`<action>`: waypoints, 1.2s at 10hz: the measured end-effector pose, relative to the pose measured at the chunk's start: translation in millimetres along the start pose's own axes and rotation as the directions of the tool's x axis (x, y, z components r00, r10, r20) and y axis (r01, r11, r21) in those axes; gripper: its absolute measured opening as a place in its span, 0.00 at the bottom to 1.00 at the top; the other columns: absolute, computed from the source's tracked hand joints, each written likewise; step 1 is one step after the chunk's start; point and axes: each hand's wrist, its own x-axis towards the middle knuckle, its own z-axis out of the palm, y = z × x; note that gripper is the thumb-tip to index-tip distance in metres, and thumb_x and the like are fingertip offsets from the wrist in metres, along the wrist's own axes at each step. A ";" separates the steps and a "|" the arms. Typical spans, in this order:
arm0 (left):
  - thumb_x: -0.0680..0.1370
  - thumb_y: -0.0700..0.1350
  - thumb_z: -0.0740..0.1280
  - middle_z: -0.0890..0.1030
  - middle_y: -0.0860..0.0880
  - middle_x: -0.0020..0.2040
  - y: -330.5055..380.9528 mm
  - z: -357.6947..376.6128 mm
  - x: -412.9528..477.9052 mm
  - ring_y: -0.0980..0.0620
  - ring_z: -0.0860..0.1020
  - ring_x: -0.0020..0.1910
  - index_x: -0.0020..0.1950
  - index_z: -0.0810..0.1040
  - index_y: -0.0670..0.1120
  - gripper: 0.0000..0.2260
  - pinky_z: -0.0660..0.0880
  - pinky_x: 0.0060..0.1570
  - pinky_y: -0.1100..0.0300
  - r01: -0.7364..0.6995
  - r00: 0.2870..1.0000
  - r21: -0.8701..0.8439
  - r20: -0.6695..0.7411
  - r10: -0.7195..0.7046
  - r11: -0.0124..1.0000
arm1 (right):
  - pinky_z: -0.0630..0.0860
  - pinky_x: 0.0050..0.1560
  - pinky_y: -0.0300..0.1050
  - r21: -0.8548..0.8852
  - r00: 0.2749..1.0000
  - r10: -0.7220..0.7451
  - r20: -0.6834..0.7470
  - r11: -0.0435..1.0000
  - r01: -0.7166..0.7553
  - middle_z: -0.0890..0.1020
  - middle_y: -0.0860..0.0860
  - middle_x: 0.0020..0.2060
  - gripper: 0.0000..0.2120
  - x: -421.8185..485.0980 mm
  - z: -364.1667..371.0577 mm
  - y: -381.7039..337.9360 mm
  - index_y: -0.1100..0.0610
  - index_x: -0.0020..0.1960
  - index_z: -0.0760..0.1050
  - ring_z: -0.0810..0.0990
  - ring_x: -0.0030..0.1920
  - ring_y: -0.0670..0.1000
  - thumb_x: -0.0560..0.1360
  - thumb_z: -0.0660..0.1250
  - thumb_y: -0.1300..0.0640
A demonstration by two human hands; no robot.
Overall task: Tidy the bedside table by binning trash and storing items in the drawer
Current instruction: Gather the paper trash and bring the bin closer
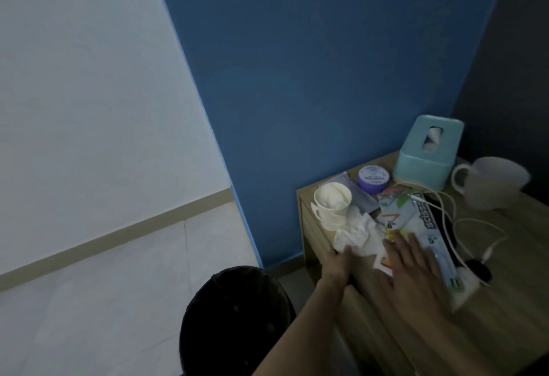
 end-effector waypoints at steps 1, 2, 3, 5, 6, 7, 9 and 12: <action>0.78 0.52 0.63 0.72 0.40 0.68 9.7 -2.0 -8.0 0.41 0.73 0.63 0.71 0.65 0.42 0.24 0.73 0.60 0.52 0.019 0.997 0.000 -0.078 -0.019 1.000 | 0.62 0.63 0.60 0.034 0.999 0.012 -0.042 0.999 -0.010 0.77 0.59 0.62 0.34 4.5 -3.9 -1.7 0.59 0.61 0.75 0.72 0.64 0.62 0.74 0.42 0.39; 0.75 0.45 0.63 0.64 0.42 0.73 45.1 -6.9 -17.5 0.40 0.67 0.69 0.75 0.55 0.48 0.31 0.66 0.65 0.49 -0.206 0.881 0.179 -0.395 0.262 0.962 | 0.59 0.64 0.58 0.160 0.980 0.074 -0.187 0.986 -0.044 0.74 0.60 0.64 0.33 19.5 -16.9 -14.3 0.57 0.65 0.69 0.70 0.64 0.60 0.65 0.55 0.40; 0.70 0.44 0.64 0.59 0.46 0.75 68.5 -10.3 -16.5 0.43 0.63 0.72 0.75 0.56 0.57 0.35 0.64 0.68 0.46 -0.401 0.775 0.387 -0.340 0.533 0.830 | 0.61 0.65 0.55 0.188 0.980 0.025 -0.195 0.982 0.012 0.71 0.62 0.66 0.37 36.2 -14.1 -23.4 0.57 0.67 0.66 0.68 0.66 0.63 0.65 0.56 0.38; 0.72 0.48 0.68 0.63 0.47 0.71 84.3 -14.0 2.3 0.43 0.69 0.69 0.63 0.76 0.50 0.20 0.68 0.67 0.54 -0.477 0.790 0.616 -0.013 0.613 0.627 | 0.72 0.59 0.58 0.024 0.997 -0.078 -0.010 0.997 0.078 0.75 0.64 0.60 0.31 75.6 3.0 -48.9 0.63 0.62 0.72 0.77 0.58 0.63 0.67 0.68 0.44; 0.75 0.46 0.68 0.67 0.45 0.67 85.2 -20.3 4.3 0.43 0.74 0.61 0.59 0.80 0.44 0.14 0.70 0.63 0.58 -0.436 0.818 0.693 0.038 0.575 0.575 | 0.67 0.61 0.51 0.154 0.995 -0.014 0.102 0.988 -0.002 0.77 0.60 0.59 0.18 79.0 -11.0 -49.3 0.61 0.61 0.75 0.73 0.61 0.60 0.72 0.65 0.60; 0.75 0.48 0.68 0.69 0.44 0.67 84.9 -27.1 -2.5 0.43 0.74 0.61 0.58 0.80 0.42 0.15 0.71 0.62 0.57 -0.454 0.800 0.675 0.022 0.599 0.582 | 0.68 0.57 0.51 0.253 1.000 -0.010 0.022 0.967 0.004 0.79 0.61 0.54 0.15 76.0 -15.8 -47.9 0.62 0.58 0.77 0.75 0.57 0.61 0.71 0.64 0.66; 0.75 0.52 0.68 0.70 0.46 0.64 78.7 -65.3 -31.2 0.45 0.73 0.61 0.59 0.79 0.44 0.17 0.71 0.60 0.58 -0.471 0.750 0.607 -0.107 0.653 0.640 | 0.70 0.55 0.54 0.381 0.994 0.092 -0.050 0.922 -0.067 0.79 0.67 0.49 0.12 81.3 -14.6 -65.2 0.67 0.55 0.77 0.77 0.53 0.64 0.73 0.64 0.68; 0.75 0.54 0.67 0.70 0.47 0.64 37.8 -166.2 -73.3 0.47 0.73 0.61 0.59 0.78 0.45 0.18 0.71 0.62 0.59 -0.339 0.726 0.623 -0.303 0.617 0.705 | 0.70 0.46 0.42 0.445 0.950 -0.197 -0.242 0.847 0.289 0.82 0.62 0.48 0.16 48.2 -24.3 -167.7 0.63 0.57 0.78 0.79 0.49 0.60 0.69 0.68 0.69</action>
